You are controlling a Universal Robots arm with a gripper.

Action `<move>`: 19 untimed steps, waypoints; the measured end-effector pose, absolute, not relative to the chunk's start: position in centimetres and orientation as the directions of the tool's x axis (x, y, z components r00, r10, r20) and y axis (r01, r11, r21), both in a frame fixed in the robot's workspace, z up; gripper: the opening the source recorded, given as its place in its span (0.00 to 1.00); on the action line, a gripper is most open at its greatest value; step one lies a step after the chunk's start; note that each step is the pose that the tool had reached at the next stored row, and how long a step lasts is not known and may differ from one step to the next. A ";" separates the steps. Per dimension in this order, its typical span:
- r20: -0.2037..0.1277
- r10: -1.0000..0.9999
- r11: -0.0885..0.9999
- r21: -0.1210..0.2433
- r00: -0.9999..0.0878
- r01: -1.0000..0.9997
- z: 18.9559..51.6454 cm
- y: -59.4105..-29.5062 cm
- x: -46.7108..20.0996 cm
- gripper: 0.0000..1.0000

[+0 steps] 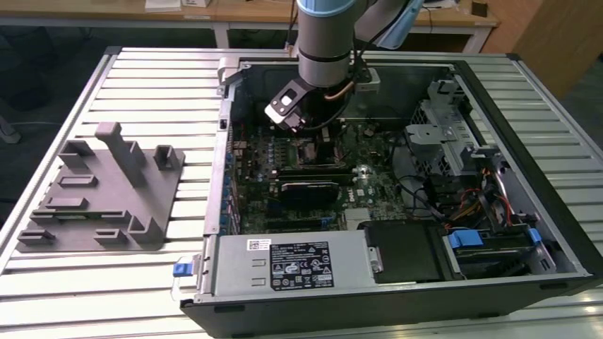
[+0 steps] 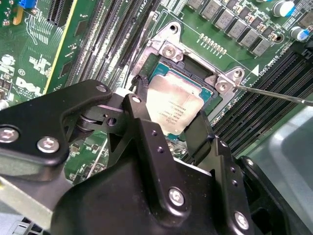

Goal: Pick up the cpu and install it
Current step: 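Place the cpu into insertion slot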

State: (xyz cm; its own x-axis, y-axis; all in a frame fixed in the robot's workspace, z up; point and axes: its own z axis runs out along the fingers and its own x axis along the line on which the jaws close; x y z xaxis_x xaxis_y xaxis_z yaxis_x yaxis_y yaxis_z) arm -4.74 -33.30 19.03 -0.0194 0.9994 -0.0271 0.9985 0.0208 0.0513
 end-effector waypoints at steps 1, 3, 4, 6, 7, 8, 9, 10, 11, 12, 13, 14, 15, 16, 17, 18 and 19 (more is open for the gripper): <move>-0.027 0.999 0.021 0.051 -0.019 0.998 19.0 -33.3 -4.7 0.55; -0.027 0.999 0.019 0.051 -0.017 0.999 19.0 -33.3 -4.7 0.55; -0.028 0.999 0.017 0.051 -0.016 0.999 19.0 -33.3 -4.7 0.55; -0.028 1.000 0.014 0.051 -0.013 0.999 19.0 -33.3 -4.7 0.55; -0.028 1.000 0.013 0.051 -0.011 0.999 18.9 -33.3 -4.7 0.55; -0.028 1.000 0.012 0.051 -0.010 0.999 18.9 -33.3 -4.7 0.55; -0.028 1.000 0.011 0.051 -0.010 0.999 18.9 -33.3 -4.7 0.55; -0.028 1.000 0.011 0.051 -0.009 0.999 18.9 -33.3 -4.7 0.55; -0.028 1.000 0.011 0.051 -0.009 0.999 18.9 -33.3 -4.7 0.55; -0.028 1.000 0.010 0.051 -0.009 0.999 18.9 -33.3 -4.7 0.55; -0.028 1.000 0.010 0.051 -0.009 0.999 18.9 -33.3 -4.7 0.55; -0.028 1.000 0.010 0.051 -0.009 0.999 18.9 -33.3 -4.7 0.55; -0.028 1.000 0.010 0.051 -0.009 0.999 18.9 -33.3 -4.7 0.55; -0.028 1.000 0.010 0.051 -0.009 0.999 18.9 -33.3 -4.7 0.55; -0.028 1.000 0.010 0.051 -0.009 0.999 18.9 -33.3 -4.7 0.55; -0.028 1.000 0.010 0.051 -0.009 0.999 18.9 -33.3 -4.7 0.55; -0.028 1.000 0.010 0.051 -0.009 0.999 18.9 -33.3 -4.7 0.55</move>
State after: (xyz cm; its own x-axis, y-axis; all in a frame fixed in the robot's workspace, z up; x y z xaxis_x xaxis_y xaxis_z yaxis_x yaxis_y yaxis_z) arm -4.74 -33.33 18.89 -0.0090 0.9996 -0.0280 0.9987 0.0104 0.0507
